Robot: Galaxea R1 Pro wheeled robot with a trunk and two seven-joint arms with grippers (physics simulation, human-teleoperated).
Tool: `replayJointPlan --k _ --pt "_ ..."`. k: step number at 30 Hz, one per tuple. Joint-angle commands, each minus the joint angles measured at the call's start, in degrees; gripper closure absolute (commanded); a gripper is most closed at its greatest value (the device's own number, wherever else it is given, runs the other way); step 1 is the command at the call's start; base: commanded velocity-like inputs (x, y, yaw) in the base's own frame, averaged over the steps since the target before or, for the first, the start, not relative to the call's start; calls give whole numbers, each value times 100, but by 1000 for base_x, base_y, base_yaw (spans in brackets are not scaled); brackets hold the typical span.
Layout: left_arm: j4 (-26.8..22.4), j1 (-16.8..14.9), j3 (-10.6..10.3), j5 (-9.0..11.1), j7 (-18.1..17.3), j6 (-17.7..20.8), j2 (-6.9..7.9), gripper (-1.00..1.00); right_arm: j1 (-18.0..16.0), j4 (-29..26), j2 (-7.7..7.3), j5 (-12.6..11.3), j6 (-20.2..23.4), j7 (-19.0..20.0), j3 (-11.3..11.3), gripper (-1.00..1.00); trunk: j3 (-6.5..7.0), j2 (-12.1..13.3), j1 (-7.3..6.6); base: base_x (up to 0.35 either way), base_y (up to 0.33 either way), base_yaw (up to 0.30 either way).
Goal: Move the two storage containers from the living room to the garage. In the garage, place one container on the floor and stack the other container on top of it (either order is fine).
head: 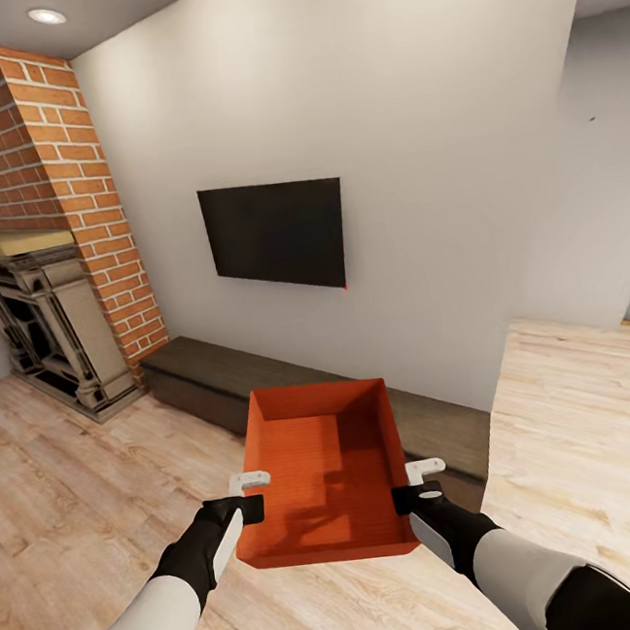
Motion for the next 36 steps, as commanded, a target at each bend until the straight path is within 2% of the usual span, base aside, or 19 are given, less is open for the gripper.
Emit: replayJointPlan --k 1,6,36 --pt "-254 -4 33 -137 67 44 -3 100 -1 5 0 -142 32 -7 106 100 -14 -14 4 0 0 0" --pt "-255 -7 28 -135 67 44 -3 100 -1 5 1 -143 32 -9 108 100 -14 -14 4 0 0 169" --pt "-248 -5 28 -137 62 35 -3 100 -1 5 9 -139 29 -12 108 100 -14 -14 4 0 0 298"
